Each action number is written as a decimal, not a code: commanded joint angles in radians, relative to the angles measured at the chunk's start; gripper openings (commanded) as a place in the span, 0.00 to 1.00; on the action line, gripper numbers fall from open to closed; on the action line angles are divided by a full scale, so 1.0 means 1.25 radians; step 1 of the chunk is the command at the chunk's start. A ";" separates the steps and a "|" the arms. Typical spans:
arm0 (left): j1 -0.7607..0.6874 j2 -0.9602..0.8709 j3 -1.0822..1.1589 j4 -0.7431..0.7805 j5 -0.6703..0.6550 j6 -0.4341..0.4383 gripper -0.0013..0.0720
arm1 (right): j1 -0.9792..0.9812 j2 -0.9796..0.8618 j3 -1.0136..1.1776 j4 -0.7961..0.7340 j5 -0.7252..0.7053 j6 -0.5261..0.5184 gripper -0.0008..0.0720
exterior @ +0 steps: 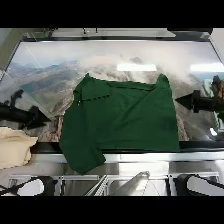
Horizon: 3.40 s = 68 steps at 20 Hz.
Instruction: Fold the shirts.
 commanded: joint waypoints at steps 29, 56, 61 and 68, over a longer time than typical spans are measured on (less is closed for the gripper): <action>-0.009 -0.138 -0.154 -0.231 0.078 0.249 0.49 | -0.170 0.163 -0.085 -0.075 0.122 0.078 0.03; 0.054 -0.139 -0.154 -0.225 -0.002 0.302 0.17 | -0.170 0.147 -0.298 -0.462 -0.052 0.155 0.67; -0.023 -0.139 -0.154 -0.200 0.023 0.311 0.16 | -0.170 0.108 -0.298 -0.428 -0.050 0.138 0.66; -0.038 -0.139 -0.154 -0.165 0.029 0.310 0.16 | -0.170 0.081 -0.298 -0.395 0.005 0.079 0.41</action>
